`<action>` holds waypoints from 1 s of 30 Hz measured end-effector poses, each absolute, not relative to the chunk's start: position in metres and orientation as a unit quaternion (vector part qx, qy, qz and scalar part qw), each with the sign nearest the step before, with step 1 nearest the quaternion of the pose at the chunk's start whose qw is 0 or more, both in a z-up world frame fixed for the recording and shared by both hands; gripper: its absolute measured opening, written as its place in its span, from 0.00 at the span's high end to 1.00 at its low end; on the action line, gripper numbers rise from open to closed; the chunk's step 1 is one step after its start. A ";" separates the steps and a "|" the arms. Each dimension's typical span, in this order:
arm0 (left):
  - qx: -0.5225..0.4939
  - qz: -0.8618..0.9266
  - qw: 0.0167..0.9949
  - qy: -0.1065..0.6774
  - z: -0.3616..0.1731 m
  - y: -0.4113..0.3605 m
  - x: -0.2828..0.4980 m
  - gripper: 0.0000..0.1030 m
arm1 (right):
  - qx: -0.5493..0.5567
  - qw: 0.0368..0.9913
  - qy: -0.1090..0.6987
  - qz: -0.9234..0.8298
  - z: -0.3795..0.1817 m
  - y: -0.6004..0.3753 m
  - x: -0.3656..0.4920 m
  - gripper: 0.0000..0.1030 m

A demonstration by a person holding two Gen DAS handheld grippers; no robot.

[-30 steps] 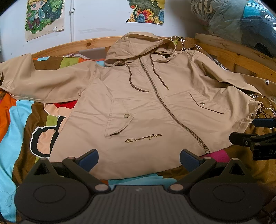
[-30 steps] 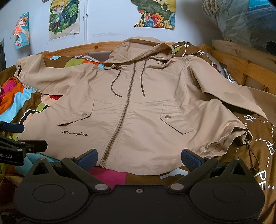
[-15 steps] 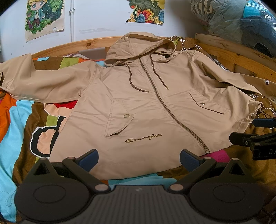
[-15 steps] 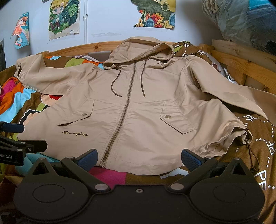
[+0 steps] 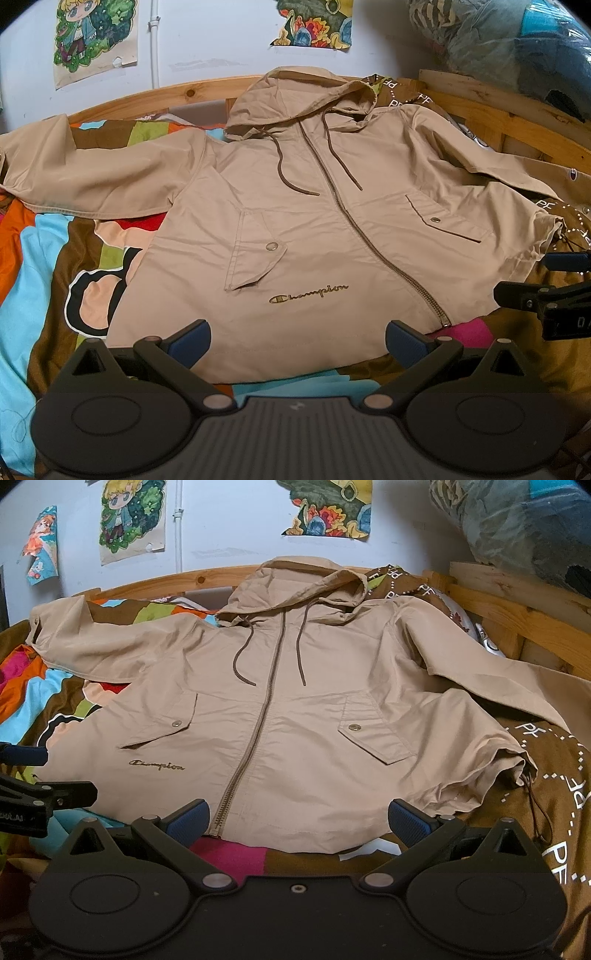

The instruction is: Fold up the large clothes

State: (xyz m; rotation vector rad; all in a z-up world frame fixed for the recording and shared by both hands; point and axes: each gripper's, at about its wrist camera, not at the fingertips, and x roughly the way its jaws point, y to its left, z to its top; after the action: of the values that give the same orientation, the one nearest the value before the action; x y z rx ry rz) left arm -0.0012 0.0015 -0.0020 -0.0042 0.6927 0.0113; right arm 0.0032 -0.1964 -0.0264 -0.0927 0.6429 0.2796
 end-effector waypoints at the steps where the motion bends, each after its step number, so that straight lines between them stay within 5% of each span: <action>1: -0.003 0.005 0.941 0.340 -0.002 0.002 -0.001 0.01 | -0.045 0.938 0.316 0.135 -0.027 -0.196 0.004 0.01; 16: 0.068 0.003 0.915 0.397 0.012 -0.002 0.023 0.01 | 0.007 0.930 0.367 0.016 -0.013 -0.235 0.038 0.01; 30: 0.073 -0.007 0.901 0.428 0.044 -0.032 0.094 0.01 | 0.100 0.946 0.308 0.004 0.019 -0.290 0.060 0.01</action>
State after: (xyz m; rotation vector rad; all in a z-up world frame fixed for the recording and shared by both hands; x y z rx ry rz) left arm 0.0941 -0.0319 0.0444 0.1503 0.8854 -0.0142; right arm 0.0597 -0.2901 0.0194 0.2034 0.6282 0.0087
